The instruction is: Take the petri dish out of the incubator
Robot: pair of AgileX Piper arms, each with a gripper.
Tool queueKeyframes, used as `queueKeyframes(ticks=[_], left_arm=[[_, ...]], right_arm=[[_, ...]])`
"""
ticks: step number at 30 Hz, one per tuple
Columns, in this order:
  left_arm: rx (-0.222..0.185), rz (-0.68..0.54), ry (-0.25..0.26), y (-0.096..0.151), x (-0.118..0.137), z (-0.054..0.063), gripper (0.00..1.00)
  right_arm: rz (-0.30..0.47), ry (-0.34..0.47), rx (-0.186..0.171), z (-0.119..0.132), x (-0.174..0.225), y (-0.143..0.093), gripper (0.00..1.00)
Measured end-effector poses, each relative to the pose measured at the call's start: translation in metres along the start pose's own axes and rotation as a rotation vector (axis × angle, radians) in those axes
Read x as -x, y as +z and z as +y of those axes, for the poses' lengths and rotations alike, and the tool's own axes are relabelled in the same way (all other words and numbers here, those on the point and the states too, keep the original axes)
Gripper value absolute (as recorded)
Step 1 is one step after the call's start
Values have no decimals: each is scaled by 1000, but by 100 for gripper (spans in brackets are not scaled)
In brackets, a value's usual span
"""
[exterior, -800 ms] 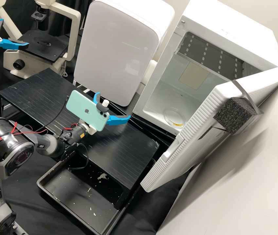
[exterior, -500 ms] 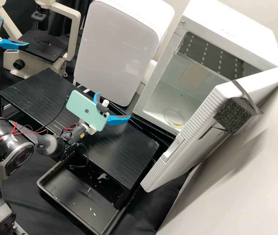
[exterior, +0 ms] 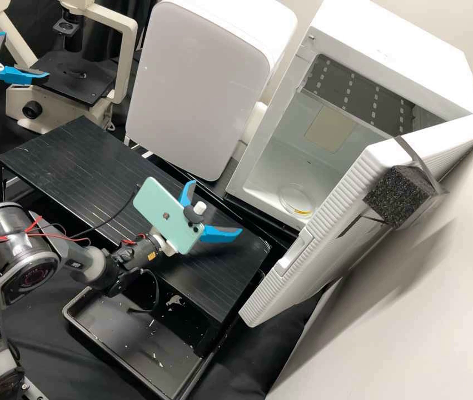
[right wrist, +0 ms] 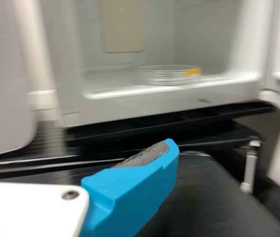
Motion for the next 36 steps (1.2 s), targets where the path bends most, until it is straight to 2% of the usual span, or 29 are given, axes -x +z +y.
queueKeyframes(ticks=[3, 7, 13, 24, 30, 36], left_arm=[[0, 0, 0, 0, 0, 0, 100], [0, 0, 0, 0, 0, 0, 100], [0, 0, 0, 0, 0, 0, 100], [0, 0, 0, 0, 0, 0, 100], [0, 0, 0, 0, 0, 0, 100], [0, 0, 0, 0, 0, 0, 100]], right_arm=[[-39, 44, -6, 12, -6, 15, 100], [-53, 108, 2, 31, -22, 26, 100], [-39, 160, 14, 50, -48, 28, 100], [-42, 176, 28, 69, -92, 23, 100], [-81, 145, 44, 64, -115, 29, 100], [-78, 145, 57, 65, -127, 30, 100]])
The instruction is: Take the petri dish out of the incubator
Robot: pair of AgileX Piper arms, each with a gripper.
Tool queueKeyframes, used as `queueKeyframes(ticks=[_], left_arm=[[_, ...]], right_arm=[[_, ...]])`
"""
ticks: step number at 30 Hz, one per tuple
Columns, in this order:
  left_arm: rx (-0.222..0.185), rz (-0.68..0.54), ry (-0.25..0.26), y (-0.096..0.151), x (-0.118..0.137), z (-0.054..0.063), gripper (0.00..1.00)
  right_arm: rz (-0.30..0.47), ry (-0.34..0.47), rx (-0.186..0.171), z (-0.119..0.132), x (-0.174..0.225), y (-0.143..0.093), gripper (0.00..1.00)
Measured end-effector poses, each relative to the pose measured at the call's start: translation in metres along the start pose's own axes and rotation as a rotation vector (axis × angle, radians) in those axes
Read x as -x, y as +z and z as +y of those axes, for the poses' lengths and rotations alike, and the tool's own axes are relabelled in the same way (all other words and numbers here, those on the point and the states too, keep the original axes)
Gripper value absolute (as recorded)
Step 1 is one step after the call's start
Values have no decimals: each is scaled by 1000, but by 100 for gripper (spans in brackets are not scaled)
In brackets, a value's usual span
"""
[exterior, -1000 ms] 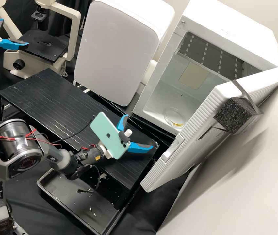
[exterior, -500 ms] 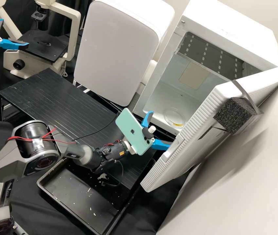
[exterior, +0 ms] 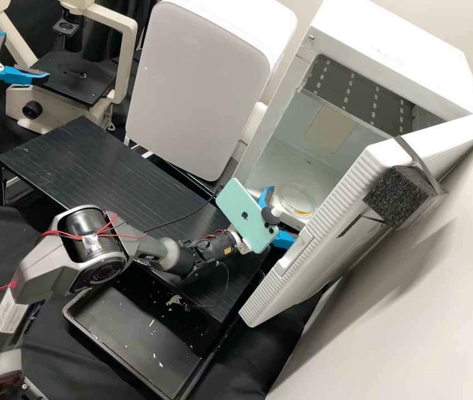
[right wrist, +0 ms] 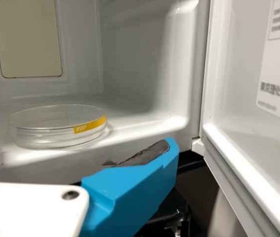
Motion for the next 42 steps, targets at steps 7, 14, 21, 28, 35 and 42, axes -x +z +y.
queueKeyframes(ticks=[7, 14, 21, 28, 35, 42], left_arm=[[0, 0, 0, 0, 0, 0, 100], [0, 0, 0, 0, 0, 0, 100], [0, 0, 0, 0, 0, 0, 100], [0, 0, 0, 0, 0, 0, 100], [0, 0, 0, 0, 0, 0, 100], [0, 0, 0, 0, 0, 0, 100]], right_arm=[[-4, -1, 6, 0, -11, 1, 100], [-13, -7, 9, 1, -24, 2, 100], [-19, -14, 3, 3, -31, 1, 100], [-3, -48, -10, 4, -35, -1, 100], [4, -69, 7, 4, -37, -4, 100], [-1, -86, -1, 5, -38, -6, 100]])
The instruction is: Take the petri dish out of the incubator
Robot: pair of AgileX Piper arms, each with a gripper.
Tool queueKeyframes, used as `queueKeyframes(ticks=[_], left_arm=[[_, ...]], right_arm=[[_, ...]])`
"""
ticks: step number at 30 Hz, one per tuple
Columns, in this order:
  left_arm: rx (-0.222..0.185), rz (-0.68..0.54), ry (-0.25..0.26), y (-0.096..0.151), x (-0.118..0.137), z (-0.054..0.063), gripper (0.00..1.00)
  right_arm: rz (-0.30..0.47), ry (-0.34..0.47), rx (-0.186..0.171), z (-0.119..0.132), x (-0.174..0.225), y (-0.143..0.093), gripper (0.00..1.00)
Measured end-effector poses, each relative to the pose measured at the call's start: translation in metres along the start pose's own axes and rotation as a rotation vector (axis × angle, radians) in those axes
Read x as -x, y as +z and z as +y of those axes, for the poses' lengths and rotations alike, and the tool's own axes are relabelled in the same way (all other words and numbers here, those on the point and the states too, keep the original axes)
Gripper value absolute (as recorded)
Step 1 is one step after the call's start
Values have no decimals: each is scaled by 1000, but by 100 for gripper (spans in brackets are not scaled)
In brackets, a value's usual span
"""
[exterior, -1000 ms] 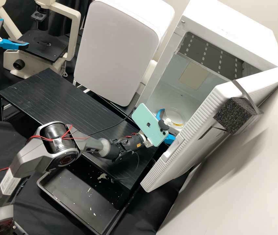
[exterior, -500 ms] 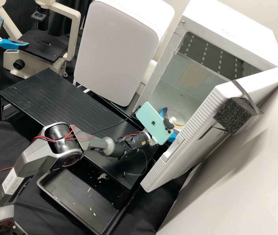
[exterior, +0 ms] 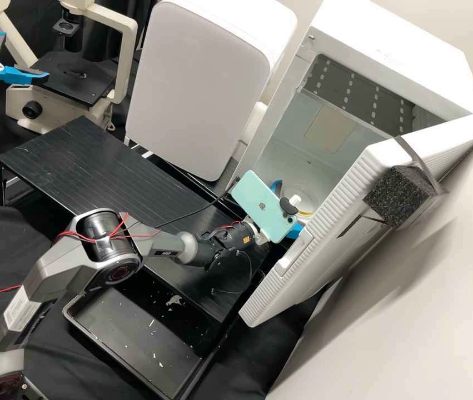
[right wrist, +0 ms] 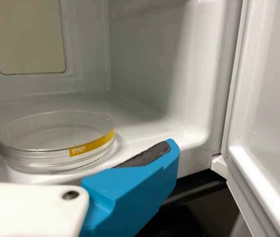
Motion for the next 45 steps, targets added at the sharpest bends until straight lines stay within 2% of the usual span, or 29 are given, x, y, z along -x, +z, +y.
queueKeyframes(ticks=[3, 4, 9, 14, 17, 45], left_arm=[[0, 0, 0, 0, 0, 0, 100], [0, 0, 0, 0, 0, 0, 100], [0, 0, 0, 0, 0, 0, 100], [0, 0, 0, 0, 0, 0, 100], [0, 0, 0, 0, 0, 0, 100], [0, 0, 0, 0, 0, 0, 100]], right_arm=[[8, -16, 12, 0, -1, -2, 100], [11, -20, 15, 1, -2, -3, 0], [14, -33, 9, -1, -9, -1, 0], [14, -57, 30, -4, -15, 1, 0], [17, -56, 14, -4, -18, 1, 0], [25, -74, 12, -7, -20, 2, 0]])
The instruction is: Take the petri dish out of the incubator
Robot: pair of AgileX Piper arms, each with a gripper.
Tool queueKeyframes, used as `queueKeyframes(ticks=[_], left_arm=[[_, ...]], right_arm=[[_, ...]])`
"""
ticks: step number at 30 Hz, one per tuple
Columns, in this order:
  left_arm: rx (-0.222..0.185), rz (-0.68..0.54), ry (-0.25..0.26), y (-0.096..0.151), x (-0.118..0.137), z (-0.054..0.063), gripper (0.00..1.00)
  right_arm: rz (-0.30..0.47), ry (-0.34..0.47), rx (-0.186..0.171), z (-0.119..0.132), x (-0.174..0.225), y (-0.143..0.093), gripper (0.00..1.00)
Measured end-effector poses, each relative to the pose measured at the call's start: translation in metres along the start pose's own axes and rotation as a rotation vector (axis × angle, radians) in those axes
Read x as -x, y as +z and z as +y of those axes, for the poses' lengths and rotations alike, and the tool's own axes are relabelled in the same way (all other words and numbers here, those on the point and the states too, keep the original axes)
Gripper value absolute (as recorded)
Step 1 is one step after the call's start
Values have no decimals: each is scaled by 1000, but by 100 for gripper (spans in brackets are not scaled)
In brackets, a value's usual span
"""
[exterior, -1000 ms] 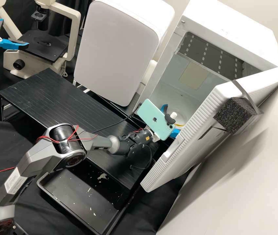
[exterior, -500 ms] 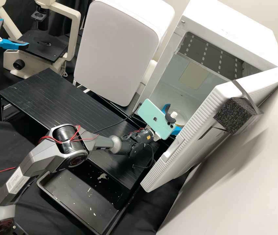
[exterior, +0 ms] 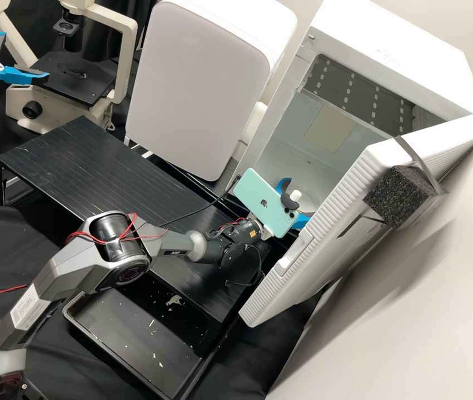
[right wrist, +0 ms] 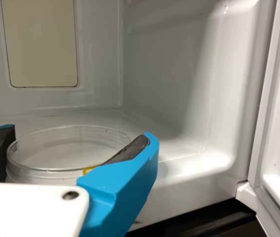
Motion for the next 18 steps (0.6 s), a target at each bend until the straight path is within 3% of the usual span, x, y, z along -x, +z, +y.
queueKeyframes(ticks=[11, 18], left_arm=[[0, 0, 0, 0, 0, 0, 100], [0, 0, 0, 0, 0, 0, 100]], right_arm=[[15, -4, -15, -5, 6, 2, 0], [57, 27, -33, 1, 40, 4, 0]])
